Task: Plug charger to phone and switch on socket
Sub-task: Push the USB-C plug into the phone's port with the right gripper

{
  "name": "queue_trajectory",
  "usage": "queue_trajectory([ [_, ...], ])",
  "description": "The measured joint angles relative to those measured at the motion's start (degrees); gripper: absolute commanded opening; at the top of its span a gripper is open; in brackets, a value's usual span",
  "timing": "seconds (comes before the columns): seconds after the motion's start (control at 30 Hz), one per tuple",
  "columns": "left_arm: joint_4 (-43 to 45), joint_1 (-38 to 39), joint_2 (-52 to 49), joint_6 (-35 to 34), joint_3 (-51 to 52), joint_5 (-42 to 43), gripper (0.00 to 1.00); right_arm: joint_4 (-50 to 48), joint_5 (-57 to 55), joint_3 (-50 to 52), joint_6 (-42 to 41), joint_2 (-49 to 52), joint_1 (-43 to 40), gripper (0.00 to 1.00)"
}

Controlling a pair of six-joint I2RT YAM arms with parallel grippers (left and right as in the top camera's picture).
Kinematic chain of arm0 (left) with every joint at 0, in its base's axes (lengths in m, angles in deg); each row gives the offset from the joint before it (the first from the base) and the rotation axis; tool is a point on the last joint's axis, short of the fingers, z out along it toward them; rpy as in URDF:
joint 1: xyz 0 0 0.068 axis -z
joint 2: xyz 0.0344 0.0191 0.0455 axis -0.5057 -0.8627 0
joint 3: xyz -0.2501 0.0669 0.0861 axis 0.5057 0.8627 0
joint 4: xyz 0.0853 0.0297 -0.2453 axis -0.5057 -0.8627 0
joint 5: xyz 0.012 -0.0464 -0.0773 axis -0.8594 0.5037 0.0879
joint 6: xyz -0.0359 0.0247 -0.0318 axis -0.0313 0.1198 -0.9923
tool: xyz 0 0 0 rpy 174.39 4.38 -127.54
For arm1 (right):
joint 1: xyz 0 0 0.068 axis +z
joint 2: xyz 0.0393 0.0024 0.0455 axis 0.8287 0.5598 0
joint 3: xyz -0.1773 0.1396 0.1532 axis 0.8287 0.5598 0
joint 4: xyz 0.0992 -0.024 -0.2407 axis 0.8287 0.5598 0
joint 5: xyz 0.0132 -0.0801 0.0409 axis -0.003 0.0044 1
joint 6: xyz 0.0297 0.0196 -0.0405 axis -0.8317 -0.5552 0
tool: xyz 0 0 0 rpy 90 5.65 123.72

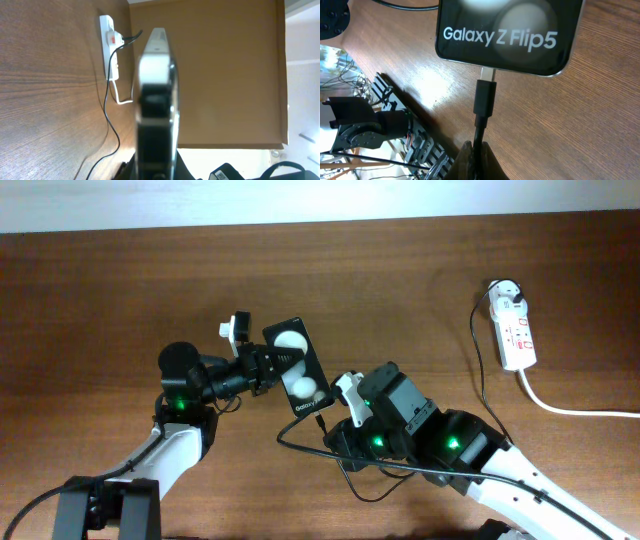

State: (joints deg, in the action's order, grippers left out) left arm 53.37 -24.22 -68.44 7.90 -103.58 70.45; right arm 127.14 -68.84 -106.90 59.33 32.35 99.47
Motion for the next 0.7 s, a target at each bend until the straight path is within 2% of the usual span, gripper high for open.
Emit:
queue_trajectory([
  [0.33, 0.0, -0.1, 0.0, 0.8, -0.2, 1.2, 0.0, -0.2, 0.0, 0.1, 0.0, 0.0, 0.1, 0.04],
  [0.43, -5.7, -0.2, -0.1, 0.8, -0.6, 1.0, 0.0, -0.5, -0.5, 0.3, 0.0, 0.0, 0.2, 0.04],
  [0.7, -5.8, -0.5, -0.1, 1.9, -1.1, 1.2, 0.0, -4.0, -0.5, 1.0, -0.2, 0.0, 0.5, 0.04],
])
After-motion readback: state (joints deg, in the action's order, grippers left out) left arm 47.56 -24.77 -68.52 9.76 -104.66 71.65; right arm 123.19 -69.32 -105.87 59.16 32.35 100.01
